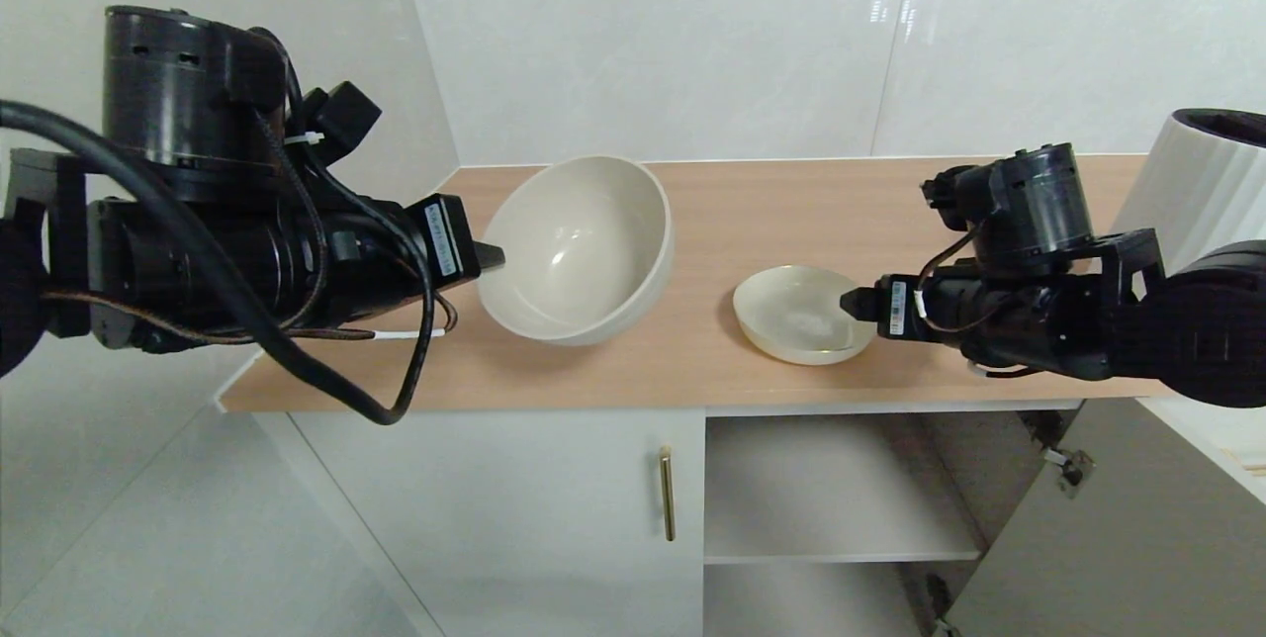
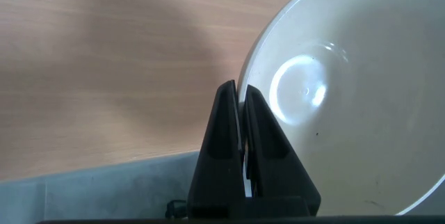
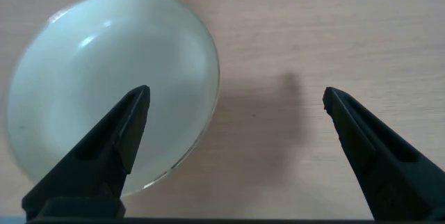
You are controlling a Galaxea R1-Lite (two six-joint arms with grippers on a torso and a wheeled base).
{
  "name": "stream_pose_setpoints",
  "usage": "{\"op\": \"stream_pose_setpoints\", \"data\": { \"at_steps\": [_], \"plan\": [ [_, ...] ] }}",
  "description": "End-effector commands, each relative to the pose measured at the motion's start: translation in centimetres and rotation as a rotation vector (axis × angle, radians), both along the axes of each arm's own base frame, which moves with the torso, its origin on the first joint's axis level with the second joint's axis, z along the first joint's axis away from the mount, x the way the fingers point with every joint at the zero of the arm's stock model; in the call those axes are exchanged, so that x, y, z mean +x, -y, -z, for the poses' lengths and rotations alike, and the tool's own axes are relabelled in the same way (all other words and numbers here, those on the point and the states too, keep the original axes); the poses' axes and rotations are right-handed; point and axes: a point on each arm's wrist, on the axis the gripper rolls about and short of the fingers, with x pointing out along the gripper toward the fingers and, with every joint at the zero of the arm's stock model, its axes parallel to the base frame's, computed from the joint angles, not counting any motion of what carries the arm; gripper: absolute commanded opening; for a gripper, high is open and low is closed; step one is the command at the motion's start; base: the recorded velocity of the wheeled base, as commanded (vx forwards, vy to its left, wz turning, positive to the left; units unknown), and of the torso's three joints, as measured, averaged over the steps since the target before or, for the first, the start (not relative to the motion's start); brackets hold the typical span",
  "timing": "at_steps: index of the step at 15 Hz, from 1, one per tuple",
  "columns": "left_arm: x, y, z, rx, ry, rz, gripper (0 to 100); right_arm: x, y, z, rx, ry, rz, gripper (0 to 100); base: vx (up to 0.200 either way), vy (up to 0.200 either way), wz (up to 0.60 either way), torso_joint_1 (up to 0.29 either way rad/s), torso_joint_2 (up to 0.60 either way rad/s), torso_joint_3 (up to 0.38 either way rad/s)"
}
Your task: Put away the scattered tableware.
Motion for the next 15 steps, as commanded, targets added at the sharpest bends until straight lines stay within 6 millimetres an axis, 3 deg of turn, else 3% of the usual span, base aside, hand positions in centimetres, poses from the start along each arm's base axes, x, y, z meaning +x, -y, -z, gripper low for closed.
{"op": "stream_pose_setpoints", "data": {
  "at_steps": [1,6,7,15],
  "plan": [
    [-0.3,-0.1,-0.3,-0.006,0.008,0.000,0,0.7,-0.4,1.0,-0.012,-0.020,0.000,100,0.000,0.000,0.00,0.000,0.00,0.000],
    [-0.1,0.0,-0.1,-0.002,0.005,0.001,0,1.1,-0.9,1.9,-0.017,-0.039,-0.001,100,0.000,0.000,0.00,0.000,0.00,0.000],
    [-0.1,0.0,-0.1,-0.004,0.004,0.000,0,1.2,-1.1,1.9,-0.008,-0.031,-0.004,0,0.000,0.000,0.00,0.000,0.00,0.000],
    [-0.3,-0.1,-0.3,-0.007,0.008,0.000,0,0.8,-1.0,0.7,0.060,0.014,0.002,0,0.000,0.000,0.00,0.000,0.00,0.000]
  ]
}}
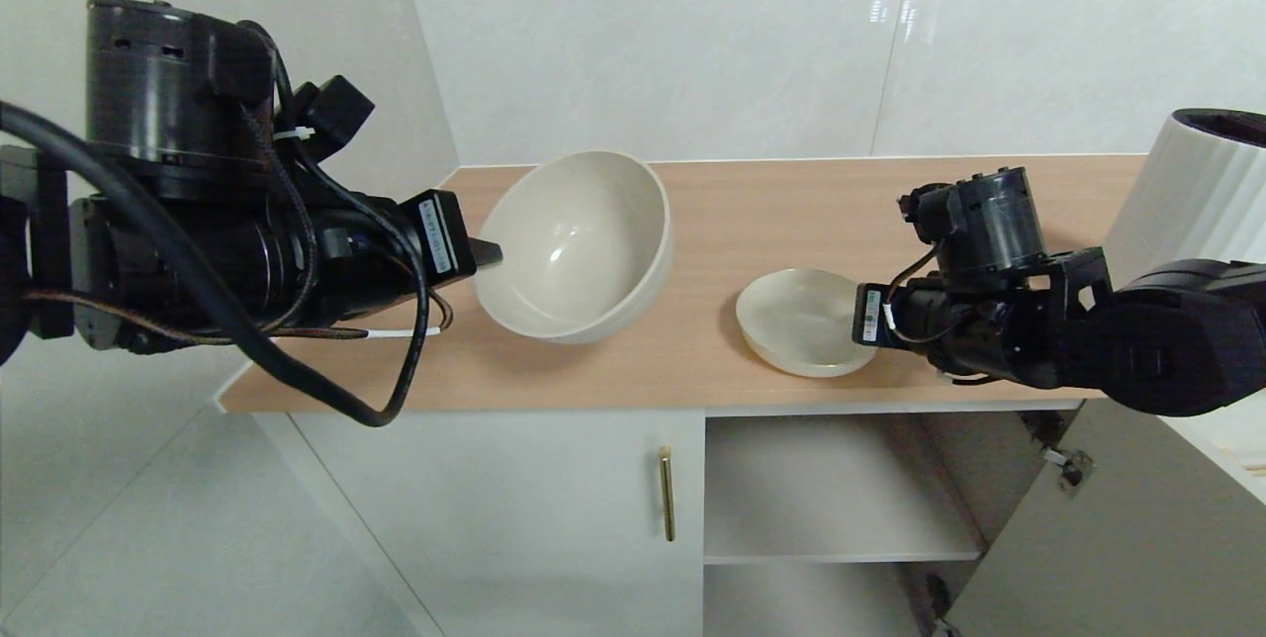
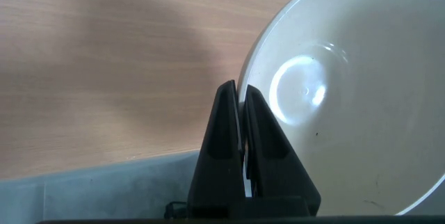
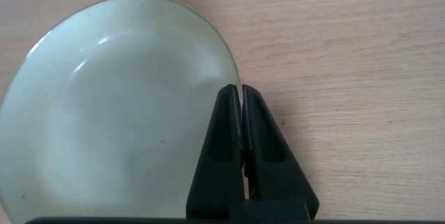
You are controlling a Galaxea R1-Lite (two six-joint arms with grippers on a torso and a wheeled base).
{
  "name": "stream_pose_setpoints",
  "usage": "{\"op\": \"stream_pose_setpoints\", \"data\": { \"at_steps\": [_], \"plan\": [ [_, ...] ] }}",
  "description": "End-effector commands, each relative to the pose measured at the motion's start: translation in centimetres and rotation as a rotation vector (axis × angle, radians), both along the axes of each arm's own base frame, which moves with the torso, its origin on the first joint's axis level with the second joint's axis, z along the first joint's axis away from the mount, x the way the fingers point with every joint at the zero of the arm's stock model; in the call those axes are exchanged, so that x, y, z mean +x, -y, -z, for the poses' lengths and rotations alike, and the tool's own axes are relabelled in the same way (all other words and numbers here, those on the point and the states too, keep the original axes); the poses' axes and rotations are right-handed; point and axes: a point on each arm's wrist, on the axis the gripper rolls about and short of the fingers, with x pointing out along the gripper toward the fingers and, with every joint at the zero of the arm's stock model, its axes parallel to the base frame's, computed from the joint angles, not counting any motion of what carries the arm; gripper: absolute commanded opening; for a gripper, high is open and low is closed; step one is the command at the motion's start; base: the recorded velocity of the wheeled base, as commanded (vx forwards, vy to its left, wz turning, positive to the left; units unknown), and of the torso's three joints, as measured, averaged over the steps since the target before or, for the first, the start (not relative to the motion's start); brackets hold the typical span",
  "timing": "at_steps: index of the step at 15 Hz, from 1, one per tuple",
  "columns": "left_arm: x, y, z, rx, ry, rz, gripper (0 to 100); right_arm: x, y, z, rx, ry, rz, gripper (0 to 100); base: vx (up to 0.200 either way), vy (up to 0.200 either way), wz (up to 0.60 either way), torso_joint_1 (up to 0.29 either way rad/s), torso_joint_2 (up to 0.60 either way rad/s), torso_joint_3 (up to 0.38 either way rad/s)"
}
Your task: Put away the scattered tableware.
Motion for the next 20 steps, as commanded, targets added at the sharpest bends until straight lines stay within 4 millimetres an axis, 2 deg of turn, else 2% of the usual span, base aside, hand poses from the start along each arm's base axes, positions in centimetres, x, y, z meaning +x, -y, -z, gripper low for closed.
{"op": "stream_pose_setpoints", "data": {
  "at_steps": [1,3,4,5,7,9,11,13,16,20],
  "plan": [
    [0.0,0.0,0.0,-0.001,0.001,0.000,0,-0.3,0.2,-0.7,0.011,0.017,-0.001,0,0.000,0.000,0.00,0.000,0.00,0.000],
    [-1.0,-0.4,0.6,0.009,-0.015,0.011,0,-2.3,1.2,-3.2,0.071,0.061,-0.048,0,0.000,0.000,0.00,0.000,0.00,0.000],
    [-1.4,-0.6,0.8,0.016,-0.020,0.019,0,-3.0,1.6,-3.6,0.085,0.060,-0.072,0,0.000,0.000,0.00,0.000,0.00,0.000],
    [-2.2,-1.0,1.7,0.055,-0.027,0.033,0,-4.7,2.3,-4.5,0.113,0.042,-0.141,0,0.000,0.000,0.00,0.000,0.00,0.000],
    [-3.3,-1.3,1.9,0.059,0.000,0.049,0,-7.5,3.2,-5.6,0.102,-0.017,-0.194,0,0.000,0.000,0.00,0.000,0.00,0.000],
    [-3.5,-1.3,2.3,0.063,-0.003,0.054,0,-9.8,4.4,-5.7,0.077,-0.060,-0.201,0,0.000,0.000,0.00,0.000,0.00,0.000],
    [-3.8,-1.3,3.0,0.072,-0.027,0.058,0,-11.2,4.5,-5.9,0.079,-0.054,-0.233,0,0.000,0.000,0.00,0.000,0.00,0.000],
    [-4.5,-1.5,4.2,0.087,-0.061,0.060,0,-12.3,5.2,-5.0,0.067,-0.082,-0.239,0,0.000,0.000,0.00,0.000,0.00,0.000],
    [-5.9,-2.1,4.3,0.084,-0.053,0.068,0,-13.8,6.2,-3.1,0.025,-0.122,-0.250,0,0.000,0.000,0.00,0.000,0.00,0.000],
    [-6.3,-2.2,4.3,0.083,-0.050,0.071,0,-14.5,6.8,-3.3,0.032,-0.097,-0.247,0,-0.150,0.000,0.00,0.004,-0.01,0.003]
  ]
}}
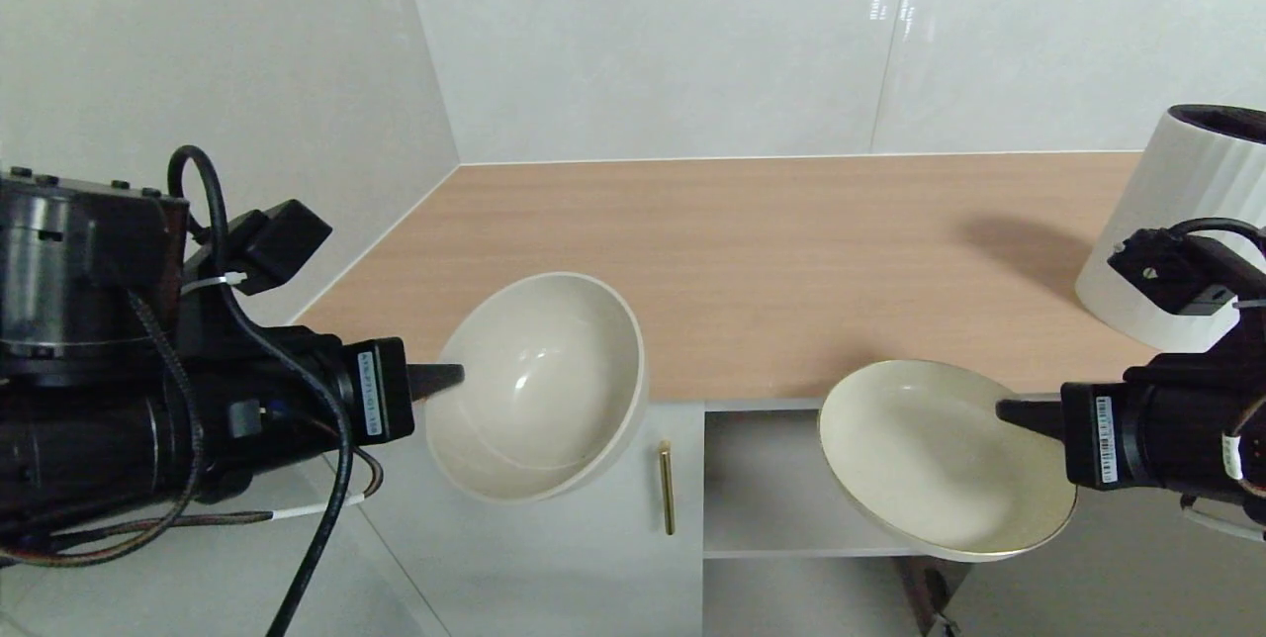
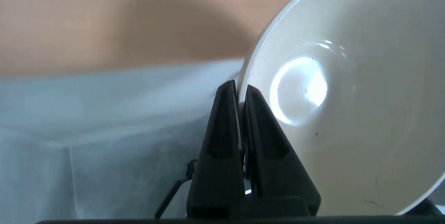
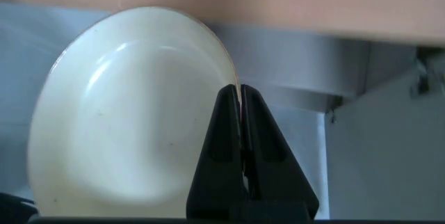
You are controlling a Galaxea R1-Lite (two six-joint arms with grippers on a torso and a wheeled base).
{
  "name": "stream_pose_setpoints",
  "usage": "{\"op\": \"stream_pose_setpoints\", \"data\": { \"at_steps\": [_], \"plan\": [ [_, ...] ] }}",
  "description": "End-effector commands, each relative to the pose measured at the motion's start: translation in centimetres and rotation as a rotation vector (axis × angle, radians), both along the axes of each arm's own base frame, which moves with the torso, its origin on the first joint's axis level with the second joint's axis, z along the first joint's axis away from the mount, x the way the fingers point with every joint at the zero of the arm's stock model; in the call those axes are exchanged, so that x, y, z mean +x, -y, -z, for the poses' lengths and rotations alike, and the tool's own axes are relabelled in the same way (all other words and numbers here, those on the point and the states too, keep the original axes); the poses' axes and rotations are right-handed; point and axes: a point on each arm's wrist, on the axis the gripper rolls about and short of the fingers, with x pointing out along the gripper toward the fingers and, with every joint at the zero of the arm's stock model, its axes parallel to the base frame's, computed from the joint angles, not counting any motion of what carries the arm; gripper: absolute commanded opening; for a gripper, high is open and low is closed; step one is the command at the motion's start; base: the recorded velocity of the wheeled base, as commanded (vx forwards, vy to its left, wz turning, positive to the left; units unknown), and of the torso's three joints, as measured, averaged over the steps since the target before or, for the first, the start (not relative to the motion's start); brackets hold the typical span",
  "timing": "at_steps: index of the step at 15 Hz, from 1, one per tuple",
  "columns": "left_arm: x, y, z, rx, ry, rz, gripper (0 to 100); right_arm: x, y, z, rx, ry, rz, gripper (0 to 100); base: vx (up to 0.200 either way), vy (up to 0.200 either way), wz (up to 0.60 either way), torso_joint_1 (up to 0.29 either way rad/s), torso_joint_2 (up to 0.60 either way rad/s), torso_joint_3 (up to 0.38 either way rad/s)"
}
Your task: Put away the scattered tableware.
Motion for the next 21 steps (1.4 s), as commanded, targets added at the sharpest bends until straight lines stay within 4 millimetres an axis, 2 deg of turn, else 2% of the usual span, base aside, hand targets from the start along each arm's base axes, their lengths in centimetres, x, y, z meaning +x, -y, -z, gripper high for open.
{"op": "stream_pose_setpoints", "data": {
  "at_steps": [1,3,12,21],
  "plan": [
    [-0.2,-0.1,-0.2,-0.005,0.008,0.002,0,-0.3,0.3,-0.1,0.003,0.007,0.002,0,-0.200,0.000,0.00,0.002,0.00,0.002],
    [-0.2,-0.1,-0.1,-0.004,0.006,0.004,0,-0.1,0.2,0.3,-0.016,-0.006,-0.003,0,-0.200,0.000,0.00,-0.007,0.00,0.012],
    [-0.2,0.1,0.2,0.002,-0.005,0.014,0,1.4,-0.3,1.8,-0.022,-0.013,0.018,0,0.000,0.000,0.00,-0.006,0.01,0.008],
    [-0.1,0.2,0.4,0.005,-0.013,0.013,0,1.9,-0.2,2.6,-0.054,-0.041,0.025,0,0.000,0.000,0.00,-0.148,0.42,0.268]
  ]
}}
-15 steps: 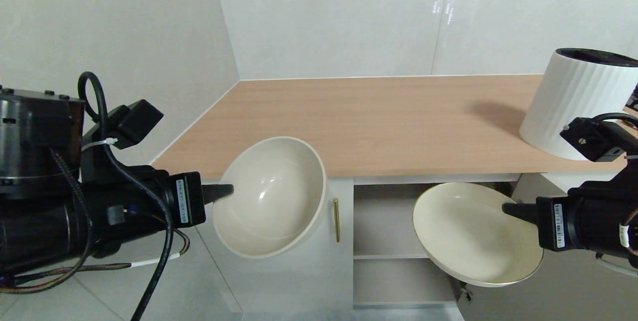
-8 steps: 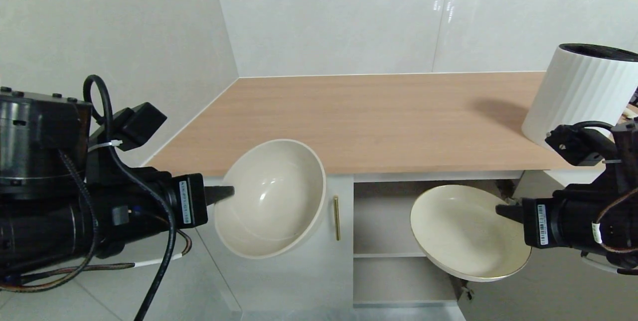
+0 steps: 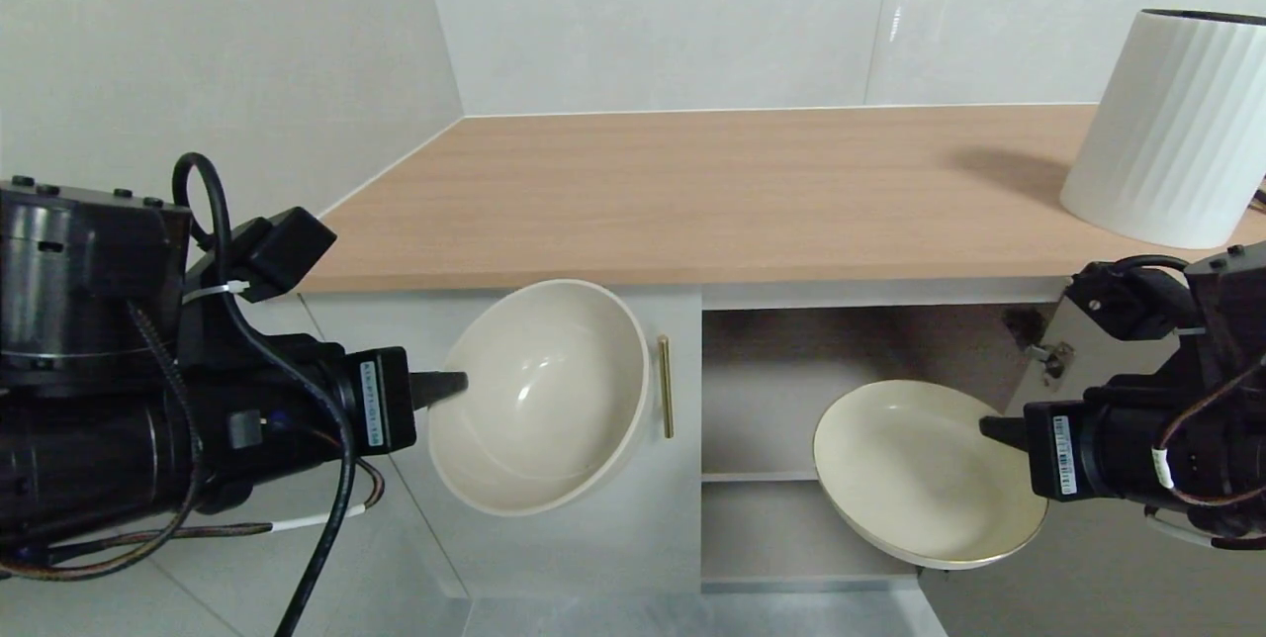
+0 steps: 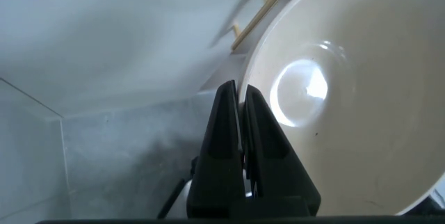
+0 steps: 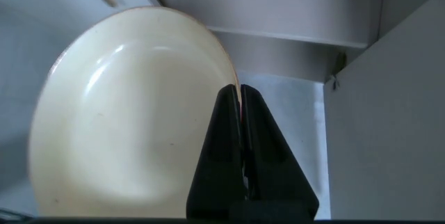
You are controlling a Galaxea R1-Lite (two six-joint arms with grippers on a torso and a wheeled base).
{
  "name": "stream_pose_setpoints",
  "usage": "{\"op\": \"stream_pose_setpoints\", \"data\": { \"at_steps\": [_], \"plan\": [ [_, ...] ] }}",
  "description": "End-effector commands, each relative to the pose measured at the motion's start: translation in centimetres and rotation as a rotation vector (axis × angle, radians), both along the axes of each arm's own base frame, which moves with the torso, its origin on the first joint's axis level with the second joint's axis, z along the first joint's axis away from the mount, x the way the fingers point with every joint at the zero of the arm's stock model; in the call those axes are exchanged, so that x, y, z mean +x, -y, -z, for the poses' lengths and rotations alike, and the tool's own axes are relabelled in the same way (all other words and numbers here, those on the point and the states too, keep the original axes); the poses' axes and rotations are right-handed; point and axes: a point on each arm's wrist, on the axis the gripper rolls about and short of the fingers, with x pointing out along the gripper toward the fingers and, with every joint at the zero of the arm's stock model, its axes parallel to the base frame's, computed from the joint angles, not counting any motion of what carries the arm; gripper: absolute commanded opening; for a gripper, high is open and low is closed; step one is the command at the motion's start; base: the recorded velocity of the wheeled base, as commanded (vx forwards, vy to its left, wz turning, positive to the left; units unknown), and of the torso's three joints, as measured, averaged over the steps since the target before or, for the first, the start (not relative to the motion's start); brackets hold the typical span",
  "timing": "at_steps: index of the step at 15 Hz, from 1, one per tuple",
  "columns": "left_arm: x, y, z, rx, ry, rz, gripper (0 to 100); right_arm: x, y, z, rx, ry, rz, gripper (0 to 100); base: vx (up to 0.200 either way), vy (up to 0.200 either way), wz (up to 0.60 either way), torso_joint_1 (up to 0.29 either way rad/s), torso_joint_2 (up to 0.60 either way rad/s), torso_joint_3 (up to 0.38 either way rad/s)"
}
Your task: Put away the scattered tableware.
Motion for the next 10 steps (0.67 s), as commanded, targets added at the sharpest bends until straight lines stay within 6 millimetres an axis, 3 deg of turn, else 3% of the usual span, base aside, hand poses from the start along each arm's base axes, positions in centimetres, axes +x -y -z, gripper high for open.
{"op": "stream_pose_setpoints", "data": {
  "at_steps": [1,6,10],
  "plan": [
    [0.09,0.05,0.08,0.001,-0.003,0.000,0,0.21,-0.03,0.24,-0.006,-0.010,0.004,0,0.000,0.000,0.00,-0.139,0.46,0.315],
    [0.24,0.12,0.25,0.004,-0.010,0.000,0,0.38,-0.14,0.57,-0.007,-0.008,0.003,0,0.000,0.000,0.00,-0.089,0.43,0.316],
    [0.36,0.18,0.38,0.007,-0.016,0.000,0,0.46,-0.18,0.79,-0.029,0.000,-0.014,0,0.000,0.000,0.00,-0.024,0.10,0.064]
  ]
}}
